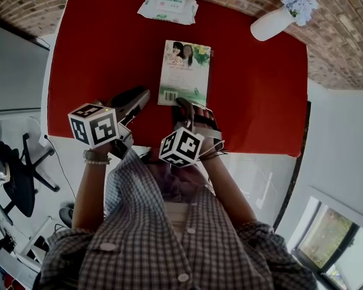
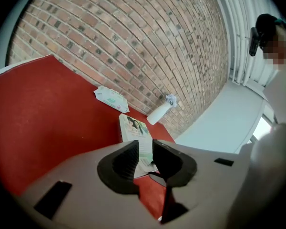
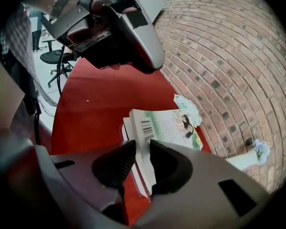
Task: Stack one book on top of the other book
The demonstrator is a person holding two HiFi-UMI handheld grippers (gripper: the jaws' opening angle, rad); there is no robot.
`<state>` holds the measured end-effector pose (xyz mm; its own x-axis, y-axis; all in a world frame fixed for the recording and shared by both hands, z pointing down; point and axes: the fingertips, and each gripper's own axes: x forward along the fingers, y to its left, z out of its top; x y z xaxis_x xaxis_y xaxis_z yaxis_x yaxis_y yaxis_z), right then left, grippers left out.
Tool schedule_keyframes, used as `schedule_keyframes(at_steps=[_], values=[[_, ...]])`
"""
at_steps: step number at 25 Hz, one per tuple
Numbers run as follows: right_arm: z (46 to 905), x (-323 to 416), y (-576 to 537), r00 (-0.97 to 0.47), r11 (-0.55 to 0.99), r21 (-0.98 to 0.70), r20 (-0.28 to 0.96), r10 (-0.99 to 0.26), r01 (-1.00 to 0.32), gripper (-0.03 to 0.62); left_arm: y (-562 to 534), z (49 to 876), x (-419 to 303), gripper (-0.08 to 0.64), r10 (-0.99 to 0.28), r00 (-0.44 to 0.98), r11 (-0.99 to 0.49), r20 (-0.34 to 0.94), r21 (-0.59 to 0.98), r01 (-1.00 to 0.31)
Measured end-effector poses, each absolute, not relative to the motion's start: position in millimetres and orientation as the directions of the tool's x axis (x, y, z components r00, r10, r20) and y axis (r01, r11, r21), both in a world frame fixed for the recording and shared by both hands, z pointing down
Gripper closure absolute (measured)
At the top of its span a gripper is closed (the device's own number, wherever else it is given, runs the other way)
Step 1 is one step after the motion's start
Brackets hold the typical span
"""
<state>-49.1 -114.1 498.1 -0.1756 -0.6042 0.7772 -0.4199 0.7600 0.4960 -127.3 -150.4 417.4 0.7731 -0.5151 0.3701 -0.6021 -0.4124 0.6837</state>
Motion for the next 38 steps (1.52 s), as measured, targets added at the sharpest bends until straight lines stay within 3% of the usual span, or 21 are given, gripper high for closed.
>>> schedule_keyframes(at_steps=[7,19,28,33,38], values=[[497.9,-51.0,-110.9,-0.234,0.765,0.463,0.765,-0.600,-0.447,0.471,-145.0,405.7,-143.8,0.552,-0.604,0.708,-0.406,0.365,0.624,-0.668],[448.1,-35.5,-103.2,-0.420,0.662,0.144,0.671,-0.611,-0.735,0.564,-138.8,383.2,-118.2,0.552,-0.591,0.745,-0.493,0.308,0.593,-0.636],[407.9,-1.1,-101.1,-0.447,0.611,0.082,0.607,-0.657,-0.787,0.586,-134.5,366.3,-100.9,0.552,-0.599,0.748,-0.532,0.286,0.556,-0.638],[385.7,23.2,-100.2,-0.454,0.552,0.018,0.549,-0.702,-0.834,0.586,-131.2,348.6,-94.5,0.552,-0.614,0.738,-0.581,0.279,0.473,-0.662],[359.1,33.9,-97.6,-0.468,0.550,0.053,0.461,-0.754,-0.834,0.586,-123.1,331.5,-91.3,0.552,-0.611,0.740,-0.646,0.282,0.362,-0.672]])
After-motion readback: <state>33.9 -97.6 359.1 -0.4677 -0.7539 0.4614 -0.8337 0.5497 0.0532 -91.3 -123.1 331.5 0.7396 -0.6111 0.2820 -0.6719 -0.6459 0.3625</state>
